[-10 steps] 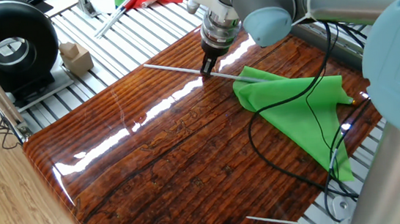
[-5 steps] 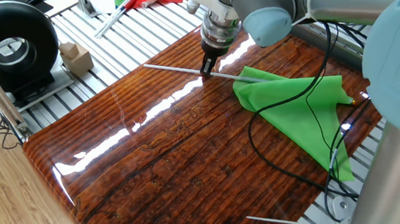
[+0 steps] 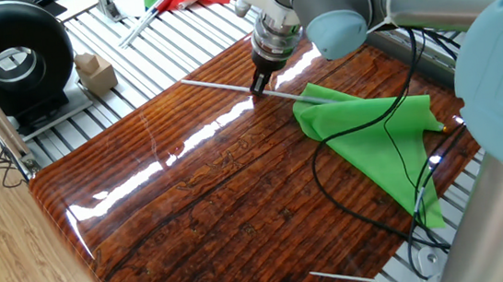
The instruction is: Wave the flag
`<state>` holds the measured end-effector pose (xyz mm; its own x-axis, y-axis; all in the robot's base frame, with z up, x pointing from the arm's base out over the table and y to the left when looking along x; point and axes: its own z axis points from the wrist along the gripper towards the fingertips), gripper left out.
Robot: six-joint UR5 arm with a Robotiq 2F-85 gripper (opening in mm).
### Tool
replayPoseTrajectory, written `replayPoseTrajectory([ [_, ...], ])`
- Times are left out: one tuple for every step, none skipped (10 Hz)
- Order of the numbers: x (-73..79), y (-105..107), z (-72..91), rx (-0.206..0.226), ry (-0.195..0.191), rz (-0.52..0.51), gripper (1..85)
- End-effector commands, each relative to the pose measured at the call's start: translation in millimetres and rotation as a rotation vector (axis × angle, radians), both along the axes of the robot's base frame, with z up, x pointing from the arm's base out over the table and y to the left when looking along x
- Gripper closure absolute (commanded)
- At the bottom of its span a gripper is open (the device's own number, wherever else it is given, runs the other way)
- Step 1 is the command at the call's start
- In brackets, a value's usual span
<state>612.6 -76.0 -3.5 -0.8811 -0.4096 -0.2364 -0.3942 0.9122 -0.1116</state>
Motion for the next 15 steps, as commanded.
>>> replayPoseTrajectory([
  [-2.7, 2.7, 3.6, -0.005, 0.036, -0.038, 64.3],
  [-1.7, 0.2, 6.3, -0.001, 0.042, -0.055, 80.0],
  [-5.0, -0.8, 11.7, 0.016, 0.056, -0.067, 84.7],
  [-9.6, -5.8, 19.0, 0.011, 0.076, -0.061, 84.7],
  [-12.9, -8.8, 25.1, 0.012, 0.091, -0.057, 84.7],
  [-16.7, -9.5, 31.0, 0.006, 0.1, -0.061, 84.7],
  [-19.4, -8.4, 34.3, 0.008, 0.108, -0.056, 84.7],
  [-26.3, -3.0, 35.9, 0.022, 0.139, -0.028, 84.7],
  [-32.8, -6.8, 40.5, -0.031, 0.179, 0.039, 84.7],
  [-29.0, -18.1, 53.9, -0.154, 0.19, 0.115, 84.7],
  [-15.1, -26.3, 68.3, -0.265, 0.163, 0.187, 84.7],
  [-3.2, -26.6, 79.1, -0.327, 0.133, 0.236, 84.7],
  [-2.1, -20.1, 81.9, -0.321, 0.128, 0.242, 84.7],
  [-5.9, -14.8, 81.6, -0.285, 0.134, 0.22, 84.7],
  [-23.3, 6.5, 76.1, -0.158, 0.186, 0.115, 84.7],
])
